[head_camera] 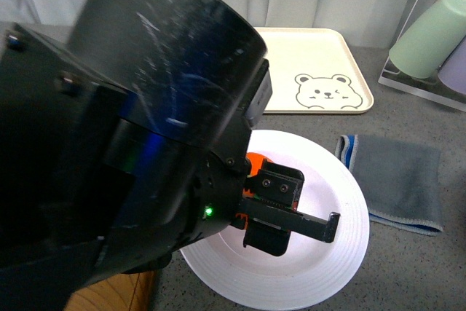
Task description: Place orange and plate with both arms
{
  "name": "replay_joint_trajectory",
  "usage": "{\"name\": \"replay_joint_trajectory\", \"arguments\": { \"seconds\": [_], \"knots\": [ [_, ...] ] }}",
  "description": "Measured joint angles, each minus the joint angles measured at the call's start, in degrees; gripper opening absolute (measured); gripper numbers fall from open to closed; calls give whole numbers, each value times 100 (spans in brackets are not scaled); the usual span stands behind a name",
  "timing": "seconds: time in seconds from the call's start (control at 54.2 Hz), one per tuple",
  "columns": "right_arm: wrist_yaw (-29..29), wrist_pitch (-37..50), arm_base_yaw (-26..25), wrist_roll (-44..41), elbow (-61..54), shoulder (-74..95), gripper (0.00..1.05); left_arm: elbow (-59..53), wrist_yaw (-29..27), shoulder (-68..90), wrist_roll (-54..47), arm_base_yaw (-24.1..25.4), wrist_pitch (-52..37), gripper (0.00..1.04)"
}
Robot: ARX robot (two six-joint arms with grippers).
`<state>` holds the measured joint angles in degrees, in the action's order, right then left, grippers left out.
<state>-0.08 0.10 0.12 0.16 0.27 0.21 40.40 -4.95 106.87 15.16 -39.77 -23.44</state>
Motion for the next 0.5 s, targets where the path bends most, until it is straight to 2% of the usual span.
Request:
{"name": "replay_joint_trajectory", "arguments": {
  "seconds": [0.313, 0.498],
  "knots": [
    [0, 0, 0, 0, 0, 0, 95, 286, -55, 485, 39, 17, 0, 50],
    [0, 0, 0, 0, 0, 0, 95, 354, -42, 603, 52, 13, 61, 78]
  ]
}}
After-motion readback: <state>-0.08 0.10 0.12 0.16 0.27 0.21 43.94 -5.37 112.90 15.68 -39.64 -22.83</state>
